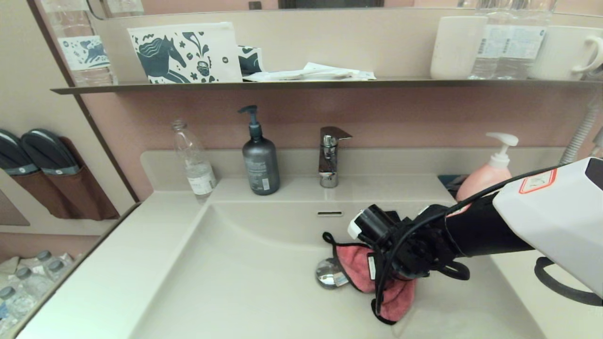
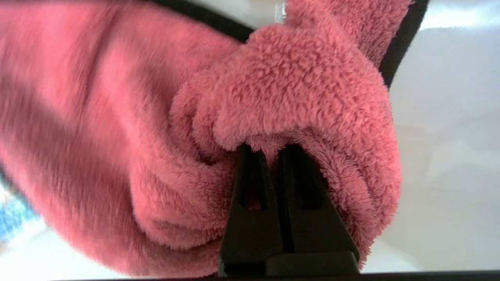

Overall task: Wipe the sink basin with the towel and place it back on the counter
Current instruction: Wipe the sink

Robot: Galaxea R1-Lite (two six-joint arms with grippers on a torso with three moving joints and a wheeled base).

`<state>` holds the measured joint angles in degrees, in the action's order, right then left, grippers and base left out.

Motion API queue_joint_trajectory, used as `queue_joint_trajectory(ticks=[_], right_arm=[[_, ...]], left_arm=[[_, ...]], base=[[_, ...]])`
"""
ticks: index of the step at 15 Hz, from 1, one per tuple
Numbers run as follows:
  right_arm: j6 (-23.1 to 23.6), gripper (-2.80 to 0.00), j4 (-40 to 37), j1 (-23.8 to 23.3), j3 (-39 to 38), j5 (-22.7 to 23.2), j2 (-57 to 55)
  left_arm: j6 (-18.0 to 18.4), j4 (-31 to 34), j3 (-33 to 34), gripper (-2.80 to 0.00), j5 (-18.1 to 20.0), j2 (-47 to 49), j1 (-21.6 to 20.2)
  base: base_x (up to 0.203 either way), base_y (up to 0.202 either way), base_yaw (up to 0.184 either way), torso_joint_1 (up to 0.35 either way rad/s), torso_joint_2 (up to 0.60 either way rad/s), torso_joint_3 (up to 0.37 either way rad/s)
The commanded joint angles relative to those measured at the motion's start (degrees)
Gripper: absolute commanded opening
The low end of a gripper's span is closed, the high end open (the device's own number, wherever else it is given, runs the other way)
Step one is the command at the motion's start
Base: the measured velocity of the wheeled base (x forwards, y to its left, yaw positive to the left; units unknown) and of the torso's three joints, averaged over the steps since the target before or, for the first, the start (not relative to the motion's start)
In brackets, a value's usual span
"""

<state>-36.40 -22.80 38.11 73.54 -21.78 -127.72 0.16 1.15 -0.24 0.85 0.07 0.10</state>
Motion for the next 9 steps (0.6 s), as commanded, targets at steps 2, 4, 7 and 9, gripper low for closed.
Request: queue_joint_trajectory(ticks=[2, 4, 7, 9], right_arm=[[-1.87, -2.80, -0.40, 4.66, -1.63, 4.09, -1.29], [-3.11, -2.80, -0.37, 6.86, 0.10, 5.61, -1.61], [-4.91, -2.80, -0.59, 9.13, 3.53, 7.04, -1.74], [-5.84, -2.80, -0.59, 10.38, 6.06, 7.70, -2.52]], left_arm=[[0.02, 0.00, -0.02, -2.80, 0.03, 0.01, -0.01], [0.02, 0.00, -0.02, -2.80, 0.03, 0.01, -0.01], [0.02, 0.00, -0.02, -2.80, 0.03, 0.01, -0.01], [0.02, 0.00, -0.02, -2.80, 0.03, 0.01, -0.01]], base=[[0.000, 0.000, 0.000, 0.000, 0.00, 0.000], [0.000, 0.000, 0.000, 0.000, 0.00, 0.000], [0.000, 0.000, 0.000, 0.000, 0.00, 0.000], [0.000, 0.000, 0.000, 0.000, 0.00, 0.000]])
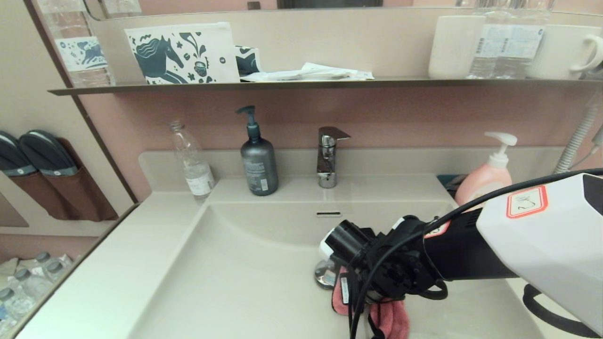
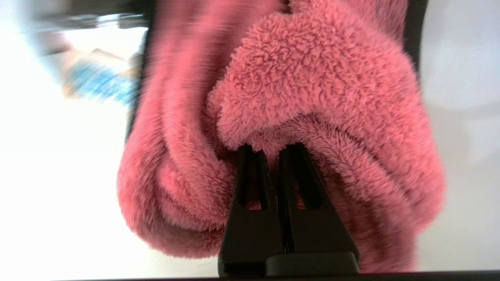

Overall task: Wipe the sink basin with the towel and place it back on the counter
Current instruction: Wipe the sink

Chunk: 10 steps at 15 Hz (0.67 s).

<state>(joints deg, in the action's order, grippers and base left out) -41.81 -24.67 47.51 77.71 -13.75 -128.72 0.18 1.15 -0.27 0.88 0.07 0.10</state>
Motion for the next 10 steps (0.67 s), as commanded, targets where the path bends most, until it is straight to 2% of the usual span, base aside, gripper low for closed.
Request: queue_joint_trajectory(ticks=[1, 6, 10], right_arm=[[-1.03, -2.80, 1.28, 1.46, 3.35, 0.00, -2.14], [-3.57, -2.80, 1.46, 4.37, 14.72, 2.89, -7.23], [-5.15, -2.80, 1.42, 6.48, 23.69, 3.15, -11.16]], left_arm=[[-0.01, 0.00, 0.00, -2.80, 0.00, 0.01, -0.01], [-0.01, 0.00, 0.00, -2.80, 0.00, 0.01, -0.01], [-0.01, 0.00, 0.00, -2.80, 0.00, 0.01, -0.01]], base=[[0.000, 0.000, 0.000, 0.000, 0.00, 0.000], [0.000, 0.000, 0.000, 0.000, 0.00, 0.000], [0.000, 0.000, 0.000, 0.000, 0.00, 0.000]])
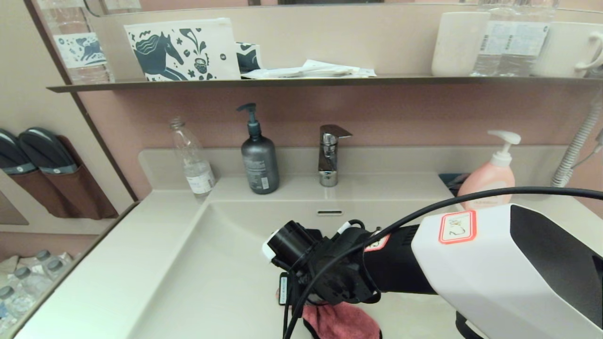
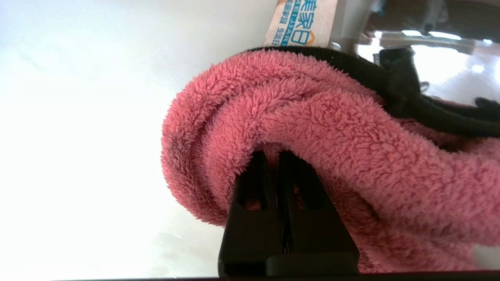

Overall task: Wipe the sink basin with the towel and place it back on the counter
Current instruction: Wipe the sink

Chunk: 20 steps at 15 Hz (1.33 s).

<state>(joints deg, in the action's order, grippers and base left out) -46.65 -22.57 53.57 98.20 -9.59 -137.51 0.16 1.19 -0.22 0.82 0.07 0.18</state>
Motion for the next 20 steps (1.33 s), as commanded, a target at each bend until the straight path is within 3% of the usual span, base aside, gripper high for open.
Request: queue_joint_trajectory(ticks=[1, 7, 11, 15, 20], right_arm=[[-0.40, -2.80, -0.65, 0.67, 5.44, -0.97, -3.27], [-0.28, -2.80, -0.56, 0.93, 14.36, -1.04, -6.27], [0.06, -2.80, 6.22, 0.68, 14.47, -2.65, -6.53], [4.08, -2.80, 12.51, -1.22, 14.47, -7.07, -8.01], [7.07, -2.80, 11.75, -4.43, 14.11, -9.81, -6.67]], left_arm=[[0.02, -0.05, -0.04, -2.80, 0.14, 0.01, -0.09], [0.02, -0.05, -0.04, -2.80, 0.06, 0.01, -0.09], [0.02, -0.05, -0.04, -2.80, 0.06, 0.01, -0.09], [0.02, -0.05, -0.04, -2.80, 0.06, 0.01, -0.09], [0.02, -0.05, -0.04, -2.80, 0.06, 0.01, -0.09]], base=[[0.000, 0.000, 0.000, 0.000, 0.00, 0.000], [0.000, 0.000, 0.000, 0.000, 0.00, 0.000], [0.000, 0.000, 0.000, 0.000, 0.00, 0.000], [0.000, 0.000, 0.000, 0.000, 0.00, 0.000], [0.000, 0.000, 0.000, 0.000, 0.00, 0.000]])
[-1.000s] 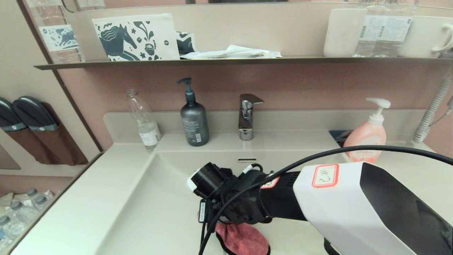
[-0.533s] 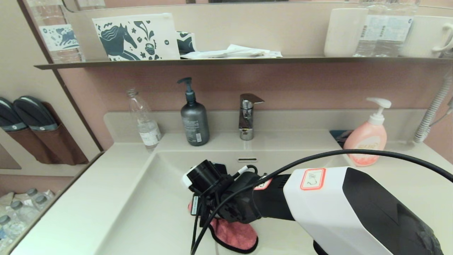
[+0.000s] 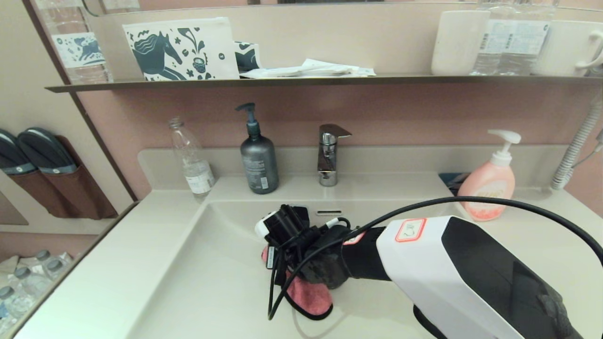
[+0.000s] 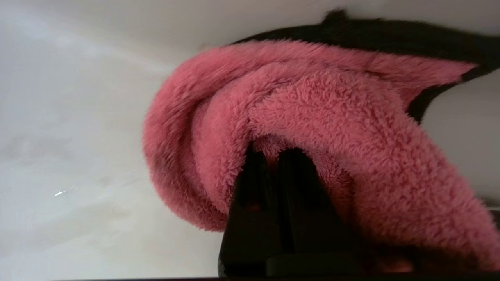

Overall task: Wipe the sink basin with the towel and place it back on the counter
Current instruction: Wipe the sink

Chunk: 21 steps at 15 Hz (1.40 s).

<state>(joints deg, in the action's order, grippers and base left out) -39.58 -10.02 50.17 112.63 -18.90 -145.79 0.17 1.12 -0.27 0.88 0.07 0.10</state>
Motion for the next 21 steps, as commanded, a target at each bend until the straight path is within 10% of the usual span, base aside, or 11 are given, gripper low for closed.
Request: queue_joint_trajectory(ticks=[1, 8, 21], right_arm=[[0.25, -2.80, -2.52, -1.64, -0.48, -0.92, 2.36], [1.28, -2.80, -23.35, -5.43, -1.38, -14.32, 6.76], [-5.55, -2.80, -51.93, -2.94, -13.02, -15.28, 14.69]], left_arm=[[0.01, 0.02, 0.00, -2.80, 0.00, 0.01, -0.01], [0.01, 0.02, 0.00, -2.80, 0.00, 0.01, -0.01], [0.01, 0.02, 0.00, -2.80, 0.00, 0.01, -0.01]], base=[[0.000, 0.000, 0.000, 0.000, 0.00, 0.000], [0.000, 0.000, 0.000, 0.000, 0.00, 0.000], [0.000, 0.000, 0.000, 0.000, 0.00, 0.000]])
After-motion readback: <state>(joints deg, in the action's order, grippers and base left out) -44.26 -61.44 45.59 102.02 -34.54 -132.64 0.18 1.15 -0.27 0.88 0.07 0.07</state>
